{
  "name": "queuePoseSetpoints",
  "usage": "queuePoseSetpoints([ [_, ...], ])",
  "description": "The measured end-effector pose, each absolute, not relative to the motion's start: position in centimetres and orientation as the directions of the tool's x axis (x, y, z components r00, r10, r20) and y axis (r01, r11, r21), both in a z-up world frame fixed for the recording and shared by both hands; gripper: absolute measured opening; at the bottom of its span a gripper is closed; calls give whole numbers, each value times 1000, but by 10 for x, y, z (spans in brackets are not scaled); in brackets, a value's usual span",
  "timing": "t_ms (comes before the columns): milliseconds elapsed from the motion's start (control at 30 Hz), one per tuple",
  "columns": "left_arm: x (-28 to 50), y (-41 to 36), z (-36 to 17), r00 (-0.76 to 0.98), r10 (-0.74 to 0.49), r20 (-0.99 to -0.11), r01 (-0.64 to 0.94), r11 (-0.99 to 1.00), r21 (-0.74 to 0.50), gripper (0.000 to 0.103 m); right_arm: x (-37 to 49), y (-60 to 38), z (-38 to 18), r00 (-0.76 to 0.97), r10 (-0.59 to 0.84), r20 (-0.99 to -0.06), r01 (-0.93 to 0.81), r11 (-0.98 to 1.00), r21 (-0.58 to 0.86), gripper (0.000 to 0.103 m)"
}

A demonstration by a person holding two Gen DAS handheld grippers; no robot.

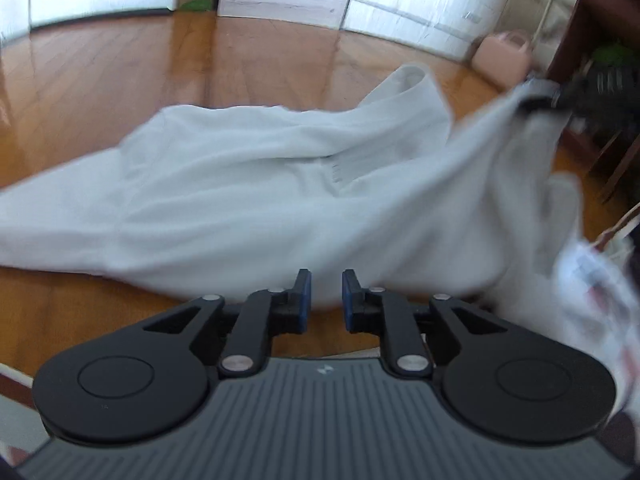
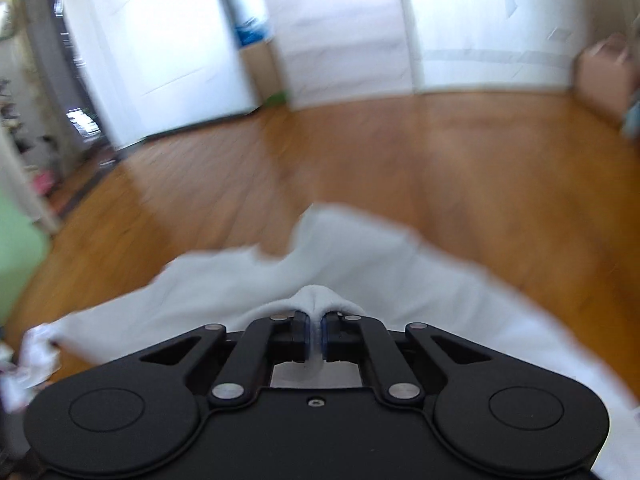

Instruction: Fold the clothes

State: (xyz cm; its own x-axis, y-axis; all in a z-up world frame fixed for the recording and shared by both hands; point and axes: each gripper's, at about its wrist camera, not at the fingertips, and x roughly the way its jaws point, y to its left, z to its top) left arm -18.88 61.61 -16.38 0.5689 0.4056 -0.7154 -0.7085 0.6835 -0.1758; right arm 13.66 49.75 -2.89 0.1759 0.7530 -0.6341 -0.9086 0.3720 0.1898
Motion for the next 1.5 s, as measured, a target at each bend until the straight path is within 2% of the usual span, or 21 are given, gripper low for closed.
queuePoseSetpoints([
  [33,-188,616,-167,554,407,-726,-712,684,-160,20,137,500,-27,241,739,-629,-902,409,136,7],
  [67,-189,618,-172,552,396,-734,-710,685,-165,24,141,503,-31,272,720,-638,-897,430,102,14],
  [133,-190,622,-182,537,378,-754,-718,674,-173,26,154,507,-47,245,676,-695,-886,447,123,21],
  [200,-191,625,-186,517,378,-768,-731,662,-166,26,165,501,-64,160,660,-734,-860,459,225,23],
  [233,-193,626,-185,520,382,-764,-733,659,-169,26,169,495,-71,142,660,-737,-833,483,272,27],
  [300,-196,628,-183,523,390,-758,-738,652,-174,30,175,484,-85,104,663,-742,-769,526,362,46],
  [433,-202,637,-181,533,396,-748,-753,625,-206,42,172,468,-109,-25,684,-729,-672,528,519,49],
  [500,-205,642,-182,534,396,-747,-762,609,-221,42,165,481,-118,-45,675,-737,-670,527,523,49],
  [533,-207,645,-182,533,398,-747,-766,602,-226,42,162,482,-112,-43,693,-719,-698,494,518,33],
  [567,-210,649,-181,531,403,-745,-770,596,-227,42,159,482,-105,-42,712,-701,-726,461,511,6],
  [667,-222,662,-177,518,423,-743,-790,570,-227,42,150,471,-75,-111,785,-609,-771,319,552,7],
  [733,-239,675,-171,517,426,-742,-810,523,-265,42,137,439,-51,-264,832,-488,-722,165,672,7],
  [800,-267,692,-167,562,401,-724,-810,441,-385,42,123,400,-35,-437,836,-332,-623,-15,782,7],
  [900,-309,712,-171,615,348,-707,-788,303,-536,42,93,353,-70,-589,727,-352,-536,-26,844,6],
  [933,-319,715,-172,605,347,-717,-796,276,-538,42,84,338,-82,-635,686,-355,-506,-23,862,6],
  [1033,-331,724,-179,535,360,-764,-845,229,-484,42,68,324,-132,-618,552,-560,-581,160,798,6],
  [1100,-332,729,-187,497,355,-792,-868,206,-452,42,62,323,-138,-620,536,-573,-581,177,794,6],
  [1267,-325,733,-211,537,303,-787,-843,168,-510,49,55,340,-88,-638,605,-476,-607,-16,795,6],
  [1367,-324,734,-211,559,319,-765,-827,156,-540,55,51,351,-74,-672,601,-432,-601,-104,792,6],
  [1433,-325,736,-210,562,348,-750,-823,141,-551,68,48,354,-79,-685,578,-443,-610,-124,783,6],
  [1500,-323,741,-211,527,405,-747,-841,122,-527,89,45,348,-93,-658,553,-512,-653,-79,753,5],
])
